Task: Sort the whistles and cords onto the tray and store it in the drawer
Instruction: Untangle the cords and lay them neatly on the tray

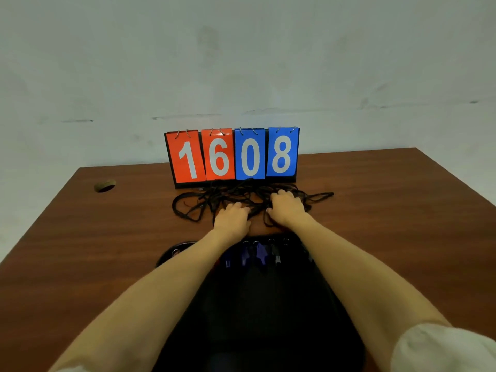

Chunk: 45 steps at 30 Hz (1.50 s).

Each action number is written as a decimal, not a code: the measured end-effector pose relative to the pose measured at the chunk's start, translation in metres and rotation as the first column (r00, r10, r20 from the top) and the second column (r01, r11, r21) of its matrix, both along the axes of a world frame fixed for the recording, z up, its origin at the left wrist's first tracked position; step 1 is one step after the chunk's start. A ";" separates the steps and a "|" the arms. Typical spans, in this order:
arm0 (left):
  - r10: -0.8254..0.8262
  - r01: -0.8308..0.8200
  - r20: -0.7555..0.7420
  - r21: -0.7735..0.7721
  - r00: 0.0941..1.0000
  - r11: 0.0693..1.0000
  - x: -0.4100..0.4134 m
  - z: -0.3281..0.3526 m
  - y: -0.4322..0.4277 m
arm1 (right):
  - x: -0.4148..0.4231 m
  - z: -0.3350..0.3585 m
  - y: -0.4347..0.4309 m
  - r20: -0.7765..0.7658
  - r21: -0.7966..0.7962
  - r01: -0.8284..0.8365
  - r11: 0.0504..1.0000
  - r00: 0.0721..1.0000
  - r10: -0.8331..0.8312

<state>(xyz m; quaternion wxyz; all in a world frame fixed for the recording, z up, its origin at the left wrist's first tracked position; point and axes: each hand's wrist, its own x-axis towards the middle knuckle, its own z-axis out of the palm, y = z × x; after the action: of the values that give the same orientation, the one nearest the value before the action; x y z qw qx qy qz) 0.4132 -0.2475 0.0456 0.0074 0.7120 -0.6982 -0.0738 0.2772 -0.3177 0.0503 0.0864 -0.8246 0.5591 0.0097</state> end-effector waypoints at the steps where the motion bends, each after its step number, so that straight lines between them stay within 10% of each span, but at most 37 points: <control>1: 0.013 -0.013 -0.019 -0.026 1.000 1.000 0.001 -0.004 -0.002 | 0.000 -0.005 -0.002 0.020 -0.026 0.018 0.999 1.000 -0.018; 10: 0.074 -0.078 -0.040 -0.102 0.996 0.992 0.016 -0.008 -0.004 | -0.014 -0.001 -0.008 0.263 -0.189 0.081 0.979 0.964 -0.029; 17: 0.117 -0.130 -0.250 -0.037 0.961 0.991 0.009 0.019 0.009 | -0.015 0.070 0.007 0.731 -0.004 0.122 0.993 0.678 -0.081; 26: -0.140 -0.220 -0.874 -0.268 0.465 0.938 -0.034 0.135 0.034 | 0.000 0.172 0.051 0.888 -0.031 -0.074 0.997 0.456 0.062; 36: -0.046 -0.371 -0.862 -0.265 0.505 0.890 -0.003 0.163 0.055 | -0.029 0.260 0.083 0.997 -0.080 0.111 0.991 -0.011 0.082; 45: -0.068 -0.391 -0.680 -0.497 0.730 0.775 0.023 0.224 0.084 | -0.062 0.301 0.106 0.987 -0.160 0.247 0.956 0.040 0.154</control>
<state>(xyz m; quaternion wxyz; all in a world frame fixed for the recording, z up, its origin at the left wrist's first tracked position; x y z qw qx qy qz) 0.4362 -0.1630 0.2697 0.4914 0.6569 -0.5644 -0.0918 0.2153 -0.2118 0.3512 0.3288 -0.5835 0.3635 -0.6475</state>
